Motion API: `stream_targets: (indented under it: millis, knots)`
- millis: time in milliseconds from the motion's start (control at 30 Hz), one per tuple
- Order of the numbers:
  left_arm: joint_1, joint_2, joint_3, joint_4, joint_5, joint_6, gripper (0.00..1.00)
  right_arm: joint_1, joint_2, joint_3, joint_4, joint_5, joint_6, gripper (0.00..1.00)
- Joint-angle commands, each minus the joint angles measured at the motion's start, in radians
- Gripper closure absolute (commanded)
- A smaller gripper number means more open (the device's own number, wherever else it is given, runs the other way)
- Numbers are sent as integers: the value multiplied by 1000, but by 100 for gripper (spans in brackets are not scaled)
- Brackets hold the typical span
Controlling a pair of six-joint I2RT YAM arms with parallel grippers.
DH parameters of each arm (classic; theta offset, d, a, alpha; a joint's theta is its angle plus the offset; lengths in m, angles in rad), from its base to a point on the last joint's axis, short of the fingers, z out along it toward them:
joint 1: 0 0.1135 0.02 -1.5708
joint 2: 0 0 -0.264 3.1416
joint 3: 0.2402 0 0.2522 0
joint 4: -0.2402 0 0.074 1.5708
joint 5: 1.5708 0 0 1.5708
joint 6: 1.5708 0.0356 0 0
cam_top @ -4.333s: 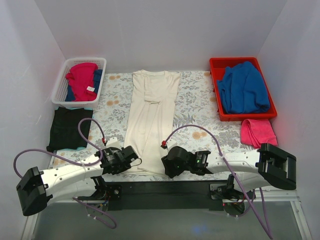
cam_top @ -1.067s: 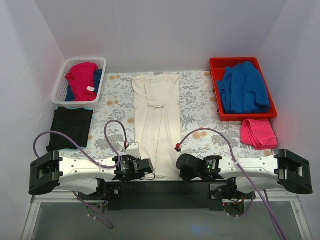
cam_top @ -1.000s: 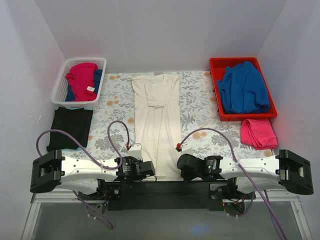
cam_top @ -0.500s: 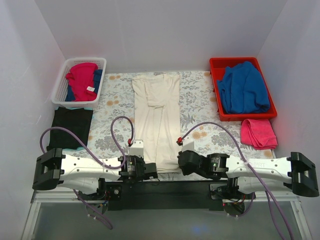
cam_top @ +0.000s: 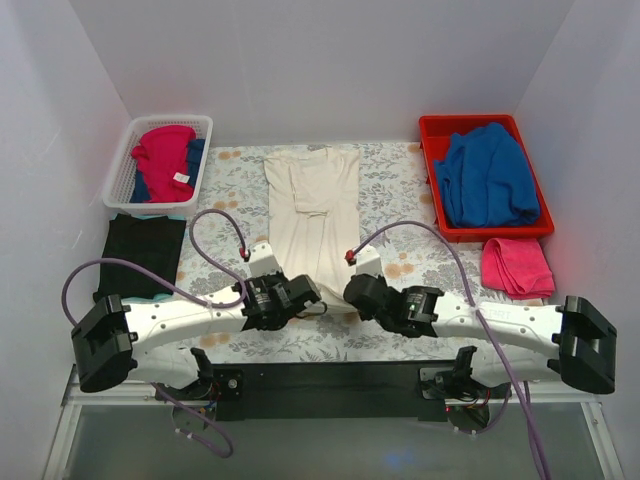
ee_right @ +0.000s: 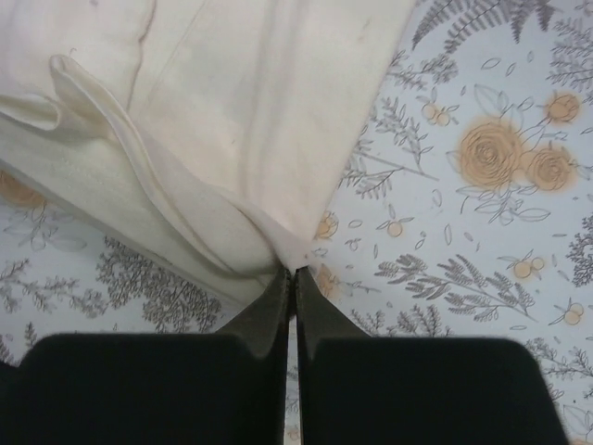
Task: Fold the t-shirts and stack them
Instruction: Fold the folded rectangular tshirt in 1/3 of the way
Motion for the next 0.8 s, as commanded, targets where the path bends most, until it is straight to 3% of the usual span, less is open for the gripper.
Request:
stream_targets:
  millis: [0,267,500,767]
  knots:
    - [98,-11,5,295,-48,8,100,-99,10,50,127,17,-128,99]
    - [325,180,111,613,99,304,100,-337,162,139,338,-151,-376,99]
    - [451,368,234,687,149,383,100,-502,374,294,450,-277,-458,99]
    - [522,495,321,702,150,420,100,-577,582,441,464,-354,-469,99]
